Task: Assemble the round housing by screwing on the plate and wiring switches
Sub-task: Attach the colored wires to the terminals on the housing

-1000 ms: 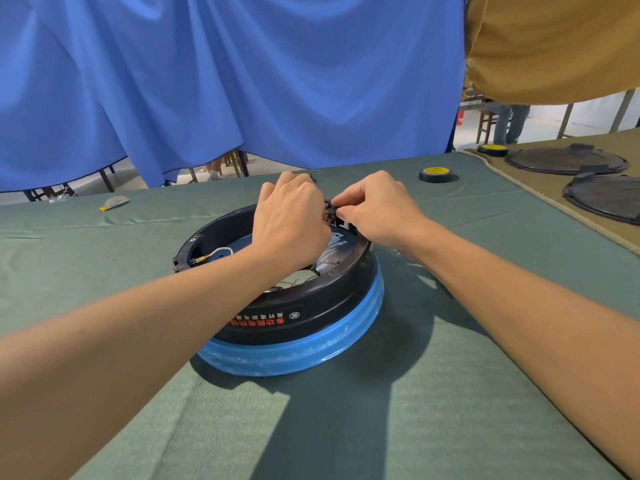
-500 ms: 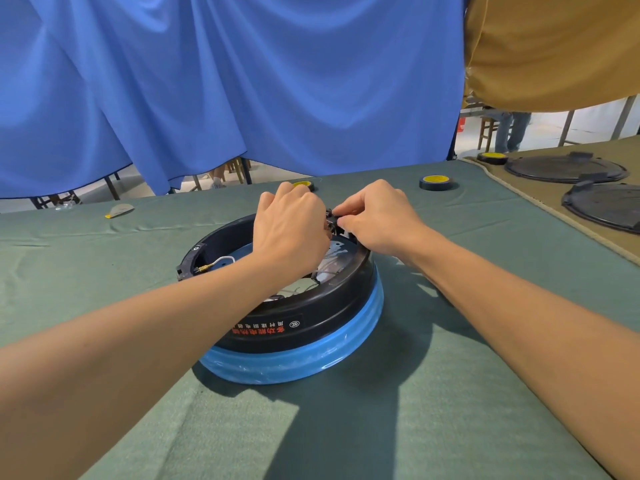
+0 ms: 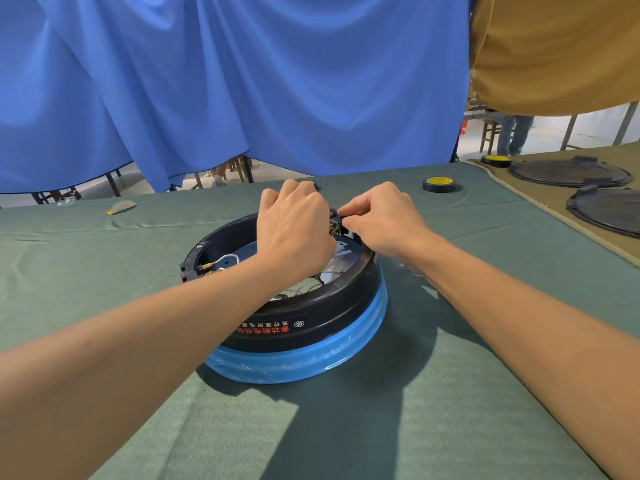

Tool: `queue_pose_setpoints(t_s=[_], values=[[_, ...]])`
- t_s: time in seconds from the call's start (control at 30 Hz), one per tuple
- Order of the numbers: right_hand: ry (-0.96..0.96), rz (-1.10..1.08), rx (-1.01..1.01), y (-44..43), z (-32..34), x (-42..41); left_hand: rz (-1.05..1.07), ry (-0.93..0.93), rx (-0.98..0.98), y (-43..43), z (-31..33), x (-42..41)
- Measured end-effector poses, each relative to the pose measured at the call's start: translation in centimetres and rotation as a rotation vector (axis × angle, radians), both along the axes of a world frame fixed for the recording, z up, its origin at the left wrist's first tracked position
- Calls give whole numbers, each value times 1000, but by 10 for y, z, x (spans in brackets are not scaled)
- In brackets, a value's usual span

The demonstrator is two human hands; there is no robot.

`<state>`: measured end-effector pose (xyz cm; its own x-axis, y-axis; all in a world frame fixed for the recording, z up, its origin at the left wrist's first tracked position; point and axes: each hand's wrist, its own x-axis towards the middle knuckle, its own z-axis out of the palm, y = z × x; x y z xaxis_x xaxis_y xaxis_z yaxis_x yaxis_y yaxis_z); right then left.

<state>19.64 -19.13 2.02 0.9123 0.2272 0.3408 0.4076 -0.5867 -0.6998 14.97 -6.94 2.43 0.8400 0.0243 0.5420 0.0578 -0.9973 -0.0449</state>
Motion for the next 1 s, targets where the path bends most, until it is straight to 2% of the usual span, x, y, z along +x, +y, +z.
queue_pose_setpoints(t_s=[0.2,0.43,0.67,1.0], values=[[-6,-24,-21,1,0,2,-10,-5,-14,-9,4,3],[-40,-41,0,3,-1,3,35,7,64,2,3,-1],[-46,-87,-5,5,-2,-1,72,2,-27,6,2,-1],[-31,-144,68,5,-6,-3,13,-28,-18,6,0,2]])
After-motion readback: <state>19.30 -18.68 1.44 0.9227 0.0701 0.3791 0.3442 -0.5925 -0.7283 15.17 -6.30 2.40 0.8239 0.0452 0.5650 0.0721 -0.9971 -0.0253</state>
